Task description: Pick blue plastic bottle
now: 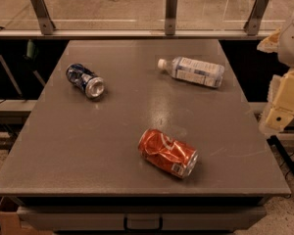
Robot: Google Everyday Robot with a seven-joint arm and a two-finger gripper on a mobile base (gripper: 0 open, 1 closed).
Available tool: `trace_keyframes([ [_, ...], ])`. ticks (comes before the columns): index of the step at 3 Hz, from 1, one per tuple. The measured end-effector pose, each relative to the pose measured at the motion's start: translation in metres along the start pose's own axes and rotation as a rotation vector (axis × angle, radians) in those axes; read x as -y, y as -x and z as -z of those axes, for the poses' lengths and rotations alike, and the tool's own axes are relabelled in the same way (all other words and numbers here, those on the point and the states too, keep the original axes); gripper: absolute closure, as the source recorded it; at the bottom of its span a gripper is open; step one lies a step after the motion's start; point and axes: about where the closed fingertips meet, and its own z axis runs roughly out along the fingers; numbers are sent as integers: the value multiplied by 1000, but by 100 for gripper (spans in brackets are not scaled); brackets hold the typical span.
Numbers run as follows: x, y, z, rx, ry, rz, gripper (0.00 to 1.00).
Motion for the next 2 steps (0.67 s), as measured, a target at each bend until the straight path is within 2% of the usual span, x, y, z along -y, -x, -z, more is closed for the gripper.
trace_keyframes([
  [1,2,0,0,5,-5,0,0],
  [2,28,6,-23,65,-2,2,0],
])
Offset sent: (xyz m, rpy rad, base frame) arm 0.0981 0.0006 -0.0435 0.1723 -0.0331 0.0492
